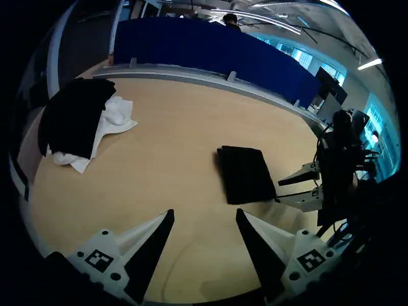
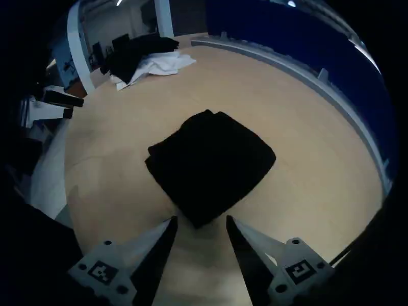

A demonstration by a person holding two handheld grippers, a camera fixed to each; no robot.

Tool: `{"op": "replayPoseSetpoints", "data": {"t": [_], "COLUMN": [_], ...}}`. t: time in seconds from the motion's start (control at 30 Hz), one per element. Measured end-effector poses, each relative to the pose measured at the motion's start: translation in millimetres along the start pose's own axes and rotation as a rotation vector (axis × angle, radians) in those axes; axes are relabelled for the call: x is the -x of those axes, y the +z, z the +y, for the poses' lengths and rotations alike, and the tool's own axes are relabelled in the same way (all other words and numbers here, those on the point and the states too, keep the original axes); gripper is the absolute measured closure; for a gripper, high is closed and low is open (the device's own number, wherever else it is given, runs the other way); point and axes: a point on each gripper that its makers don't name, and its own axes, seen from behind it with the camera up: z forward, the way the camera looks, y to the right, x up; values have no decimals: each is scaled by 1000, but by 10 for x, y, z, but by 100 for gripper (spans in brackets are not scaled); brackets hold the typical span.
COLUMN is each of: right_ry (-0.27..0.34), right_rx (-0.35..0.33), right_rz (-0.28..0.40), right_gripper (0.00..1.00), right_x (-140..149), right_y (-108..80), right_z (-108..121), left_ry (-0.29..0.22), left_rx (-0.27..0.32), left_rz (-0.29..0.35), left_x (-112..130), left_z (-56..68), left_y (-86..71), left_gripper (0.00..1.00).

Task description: Fold towel

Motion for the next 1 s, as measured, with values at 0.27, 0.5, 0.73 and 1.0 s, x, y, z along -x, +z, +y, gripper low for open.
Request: {"op": "replayPoseSetpoints", "data": {"t": [0.27,0.5,0.73,1.0], "right_ry": [13,39,50,50], "right_rx": [18,5,13,27], "right_rz": [-15,-14,-7,18], "right_gripper": [49,71,90,97], "right_x": [105,112,90,33], "right_y": [105,168,166,119], "right_z": [-18,-57,-39,4], "left_ry": [4,3,6,8], "left_rx": [1,-1,-2,-1], "left_rz": [-3,-6,-8,-9], "left_x": [-7,-3,2,4], "left_z": [14,0,-4,4], "left_y": [30,41,47,49], "left_gripper": [10,10,10,10]}}
